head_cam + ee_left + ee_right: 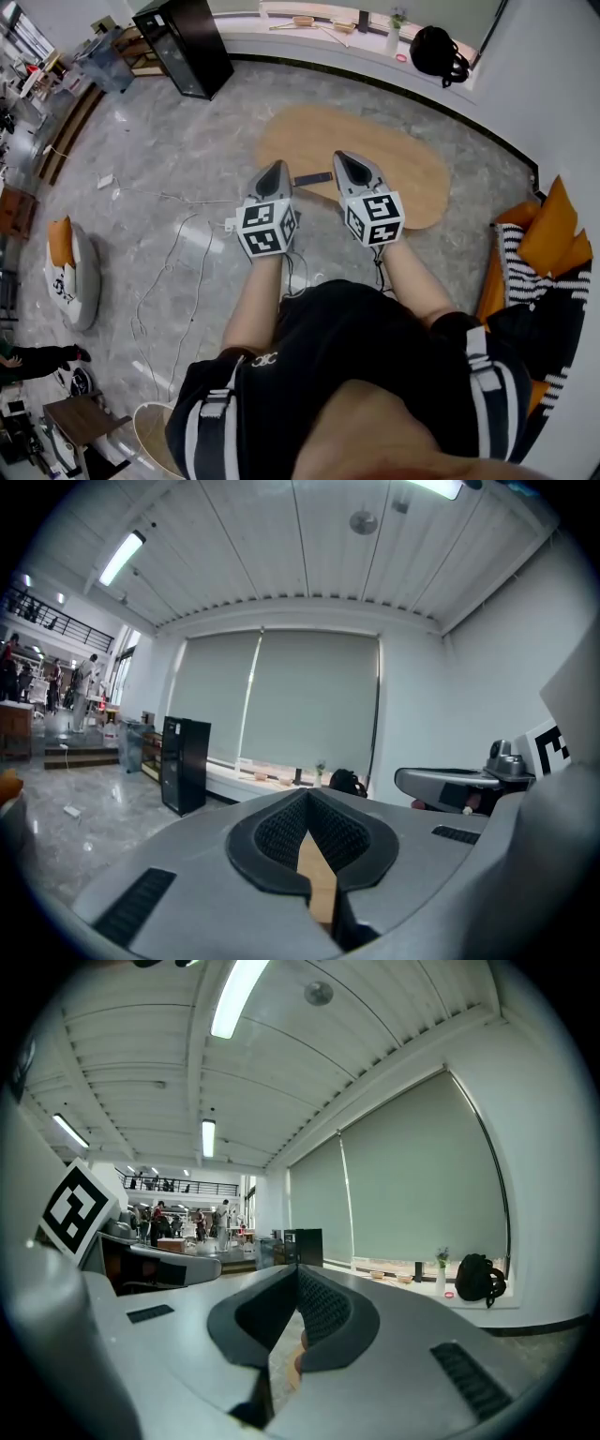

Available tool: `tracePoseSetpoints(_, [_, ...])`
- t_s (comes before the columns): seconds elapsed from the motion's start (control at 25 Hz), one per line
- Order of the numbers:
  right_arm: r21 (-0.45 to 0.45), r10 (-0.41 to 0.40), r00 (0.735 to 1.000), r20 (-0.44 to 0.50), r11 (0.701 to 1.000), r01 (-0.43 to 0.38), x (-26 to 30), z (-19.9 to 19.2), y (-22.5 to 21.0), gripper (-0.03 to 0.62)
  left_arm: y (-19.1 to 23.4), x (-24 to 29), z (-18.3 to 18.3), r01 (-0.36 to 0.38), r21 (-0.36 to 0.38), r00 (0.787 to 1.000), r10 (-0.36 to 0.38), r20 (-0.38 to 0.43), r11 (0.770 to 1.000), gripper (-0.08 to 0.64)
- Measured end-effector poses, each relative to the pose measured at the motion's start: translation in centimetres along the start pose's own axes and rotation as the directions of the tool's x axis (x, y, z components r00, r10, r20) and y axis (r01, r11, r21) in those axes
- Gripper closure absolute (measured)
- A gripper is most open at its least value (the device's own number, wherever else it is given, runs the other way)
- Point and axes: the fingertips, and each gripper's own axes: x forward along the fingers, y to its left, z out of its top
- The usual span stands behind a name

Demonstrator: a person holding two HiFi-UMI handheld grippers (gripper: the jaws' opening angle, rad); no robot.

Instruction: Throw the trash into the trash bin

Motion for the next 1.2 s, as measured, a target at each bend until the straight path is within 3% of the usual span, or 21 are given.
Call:
tracePoseSetpoints(0.2, [-0.004, -0.001, 1.000, -0.004, 1.000, 0.001, 4.3, 0.1, -1.1, 0.581, 2.5, 3.6, 0.8, 0.006, -0.003, 1.000, -0.006, 0.001, 1.000, 0.548])
tracePoseSetpoints(0.52, [0.003, 0.015, 0.997, -0.070, 1.000, -0.015, 7.7, -2.2, -2.0, 0.581, 4.8, 6.4, -1.0, -0.009, -0.041, 0.999, 0.007, -0.041, 0.999, 0.548])
tracePoseSetpoints(0.88, [-0.005, 0.102, 0.988, -0.118, 0.995, -0.103, 11.3, -4.5, -4.2, 0.581, 5.9, 9.4, -2.4, -0.105, -0.038, 0.991, 0.101, -0.082, 0.994, 0.548])
tracePoseSetpoints(1.2, [-0.026, 0.227, 0.960, -0.163, 0.972, -0.234, 18.2, -5.4, -7.9, 0.581, 8.4, 14.7, -1.9, -0.233, -0.073, 0.969, 0.226, -0.098, 0.970, 0.548])
